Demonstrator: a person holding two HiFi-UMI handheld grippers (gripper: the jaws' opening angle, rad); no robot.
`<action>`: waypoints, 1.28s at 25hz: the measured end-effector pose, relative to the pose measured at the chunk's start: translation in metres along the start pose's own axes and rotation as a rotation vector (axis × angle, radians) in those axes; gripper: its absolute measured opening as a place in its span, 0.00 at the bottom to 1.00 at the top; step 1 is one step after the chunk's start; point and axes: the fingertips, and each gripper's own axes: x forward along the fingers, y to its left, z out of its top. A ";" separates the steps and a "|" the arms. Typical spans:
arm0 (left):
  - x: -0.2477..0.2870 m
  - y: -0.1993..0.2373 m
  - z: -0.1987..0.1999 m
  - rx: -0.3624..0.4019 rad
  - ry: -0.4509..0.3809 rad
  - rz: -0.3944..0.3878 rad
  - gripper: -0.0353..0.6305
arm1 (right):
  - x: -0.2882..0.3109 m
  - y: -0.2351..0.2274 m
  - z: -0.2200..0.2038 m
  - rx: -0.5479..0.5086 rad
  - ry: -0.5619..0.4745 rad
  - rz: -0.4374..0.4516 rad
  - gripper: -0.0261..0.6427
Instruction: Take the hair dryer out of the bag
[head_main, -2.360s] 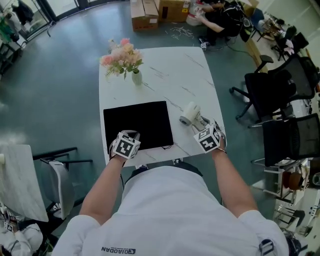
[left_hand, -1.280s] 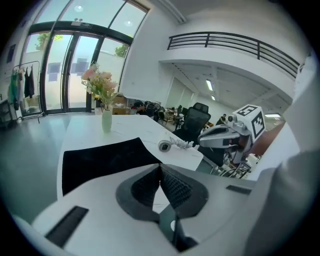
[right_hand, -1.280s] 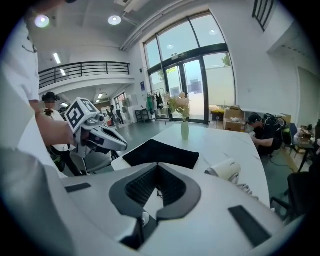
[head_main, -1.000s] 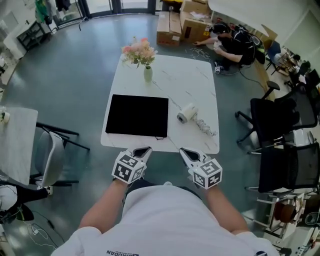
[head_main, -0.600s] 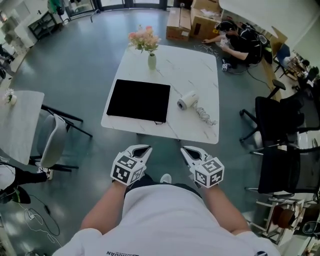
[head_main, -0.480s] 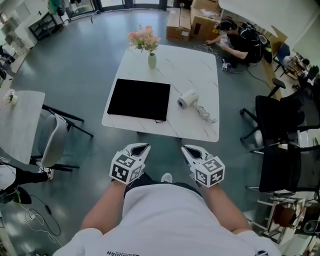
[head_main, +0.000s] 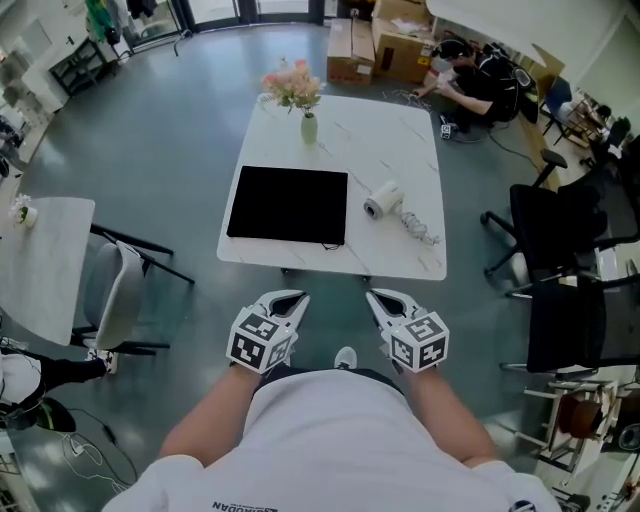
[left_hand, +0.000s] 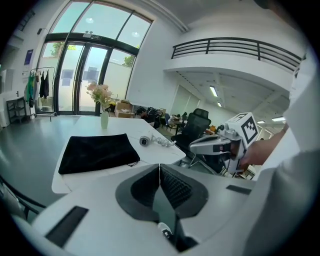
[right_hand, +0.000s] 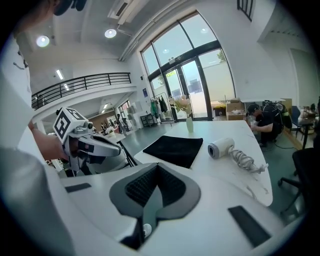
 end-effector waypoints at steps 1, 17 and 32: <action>-0.004 0.002 0.000 0.006 -0.001 -0.008 0.08 | 0.003 0.005 0.002 -0.002 -0.003 -0.003 0.06; -0.021 0.027 -0.007 0.033 0.028 -0.060 0.08 | 0.018 0.027 -0.012 0.048 0.023 -0.073 0.06; -0.028 0.023 -0.003 0.049 0.009 -0.058 0.08 | 0.012 0.035 -0.009 0.034 0.006 -0.075 0.06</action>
